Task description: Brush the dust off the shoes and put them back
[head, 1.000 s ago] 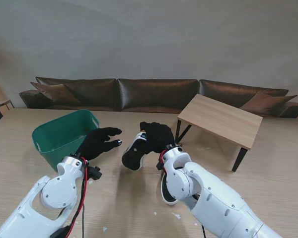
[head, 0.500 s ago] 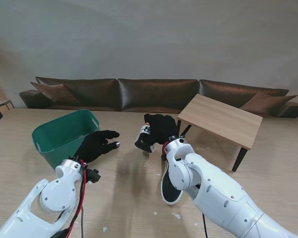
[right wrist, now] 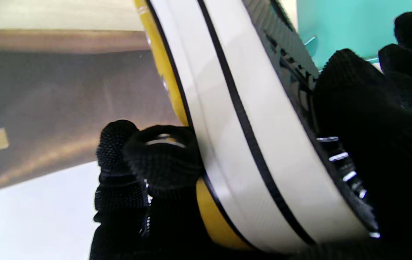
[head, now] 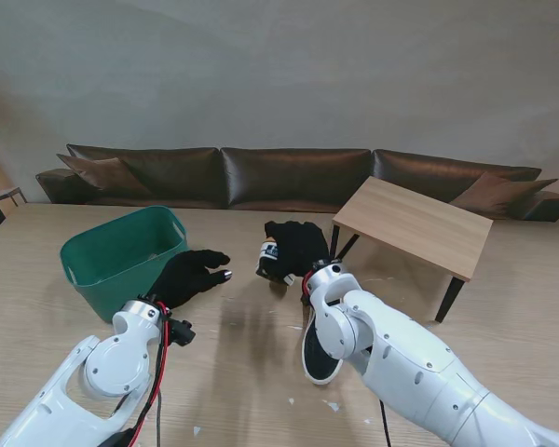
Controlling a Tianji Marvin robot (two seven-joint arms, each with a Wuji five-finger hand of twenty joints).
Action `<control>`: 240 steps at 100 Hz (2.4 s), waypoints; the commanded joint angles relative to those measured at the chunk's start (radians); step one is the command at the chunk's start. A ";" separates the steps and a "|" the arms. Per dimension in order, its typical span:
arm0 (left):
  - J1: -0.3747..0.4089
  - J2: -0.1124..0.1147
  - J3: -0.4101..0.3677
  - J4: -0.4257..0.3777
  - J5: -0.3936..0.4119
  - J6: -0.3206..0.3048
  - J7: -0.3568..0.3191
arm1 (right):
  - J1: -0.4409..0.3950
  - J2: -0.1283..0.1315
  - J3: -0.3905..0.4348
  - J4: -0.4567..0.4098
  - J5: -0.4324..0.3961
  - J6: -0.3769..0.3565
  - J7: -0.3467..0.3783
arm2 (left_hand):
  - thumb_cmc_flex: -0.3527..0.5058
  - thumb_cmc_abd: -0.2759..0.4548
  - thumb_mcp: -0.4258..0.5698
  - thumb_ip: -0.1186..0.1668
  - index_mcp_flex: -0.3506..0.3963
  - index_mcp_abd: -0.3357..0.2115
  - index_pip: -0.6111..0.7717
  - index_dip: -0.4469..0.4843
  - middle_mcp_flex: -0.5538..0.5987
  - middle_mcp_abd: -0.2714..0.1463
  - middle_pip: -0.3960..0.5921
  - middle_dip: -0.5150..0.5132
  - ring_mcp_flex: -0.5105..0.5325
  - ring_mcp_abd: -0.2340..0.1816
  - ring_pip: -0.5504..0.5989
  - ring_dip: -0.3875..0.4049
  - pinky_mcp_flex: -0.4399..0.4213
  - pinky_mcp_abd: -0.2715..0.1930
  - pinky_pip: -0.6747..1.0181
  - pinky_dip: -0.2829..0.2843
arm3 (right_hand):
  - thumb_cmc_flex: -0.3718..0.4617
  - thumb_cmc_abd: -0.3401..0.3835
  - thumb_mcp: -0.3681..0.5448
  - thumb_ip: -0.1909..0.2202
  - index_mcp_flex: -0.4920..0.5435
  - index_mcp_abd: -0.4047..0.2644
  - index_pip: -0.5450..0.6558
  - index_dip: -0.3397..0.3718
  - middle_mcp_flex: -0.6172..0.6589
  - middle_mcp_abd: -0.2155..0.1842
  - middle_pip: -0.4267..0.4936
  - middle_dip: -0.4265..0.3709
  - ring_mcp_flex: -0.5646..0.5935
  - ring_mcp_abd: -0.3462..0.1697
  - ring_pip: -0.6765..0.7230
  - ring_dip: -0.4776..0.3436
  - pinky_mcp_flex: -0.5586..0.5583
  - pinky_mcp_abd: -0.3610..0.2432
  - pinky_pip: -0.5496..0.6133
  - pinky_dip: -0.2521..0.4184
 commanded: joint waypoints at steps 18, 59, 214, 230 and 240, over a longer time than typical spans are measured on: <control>0.018 -0.008 -0.003 -0.016 -0.015 0.025 -0.022 | -0.072 -0.009 -0.033 0.021 0.023 -0.059 0.034 | -0.009 0.055 -0.031 0.046 0.026 0.018 0.005 0.008 0.038 0.025 0.019 0.076 0.040 0.031 0.108 0.091 0.000 -0.005 0.193 0.079 | 0.160 0.105 0.197 0.095 0.037 -0.063 0.045 -0.003 0.040 -0.040 0.002 -0.026 0.033 -0.107 -0.009 0.020 0.329 -0.023 0.000 0.025; 0.075 -0.009 -0.036 -0.054 -0.023 0.032 -0.010 | -0.141 -0.008 -0.082 0.012 0.002 -0.132 -0.007 | -0.009 0.093 -0.058 0.048 0.048 0.043 0.011 0.018 0.075 0.051 0.034 0.134 0.072 0.063 0.198 0.150 0.014 0.007 0.355 0.110 | 0.163 0.103 0.196 0.092 0.067 -0.066 0.016 -0.024 0.059 -0.033 -0.022 -0.025 0.033 -0.114 -0.008 0.027 0.357 -0.017 -0.003 0.027; 0.149 -0.005 -0.087 -0.097 -0.011 0.030 -0.011 | -0.124 0.010 -0.225 0.070 -0.099 -0.197 -0.019 | -0.011 0.111 -0.079 0.051 0.066 0.061 0.017 0.029 0.100 0.062 0.043 0.178 0.091 0.085 0.253 0.184 0.028 0.018 0.456 0.124 | -0.055 0.107 0.110 0.138 0.069 -0.065 -0.515 0.095 -0.128 -0.086 -0.090 -0.122 -0.102 -0.058 -0.332 -0.079 0.003 0.007 -0.132 -0.012; 0.154 -0.005 -0.088 -0.098 -0.012 0.025 -0.009 | -0.138 0.017 -0.203 0.046 -0.101 -0.191 -0.012 | -0.011 0.113 -0.081 0.050 0.067 0.056 0.018 0.029 0.098 0.062 0.042 0.178 0.089 0.084 0.252 0.184 0.028 0.018 0.457 0.124 | -0.091 0.137 0.101 0.239 0.040 -0.069 -0.598 0.186 -0.190 -0.105 -0.118 -0.153 -0.140 -0.055 -0.365 -0.099 -0.012 -0.004 -0.142 -0.016; 0.157 -0.005 -0.089 -0.099 -0.016 0.026 -0.011 | -0.168 0.013 -0.163 0.023 -0.079 -0.203 -0.027 | -0.008 0.115 -0.084 0.051 0.077 0.044 0.023 0.031 0.097 0.064 0.042 0.178 0.086 0.085 0.250 0.183 0.023 0.017 0.452 0.122 | -0.106 0.125 0.088 0.236 0.019 -0.076 -0.615 0.193 -0.230 -0.103 -0.139 -0.166 -0.170 -0.040 -0.388 -0.107 -0.038 0.002 -0.153 -0.018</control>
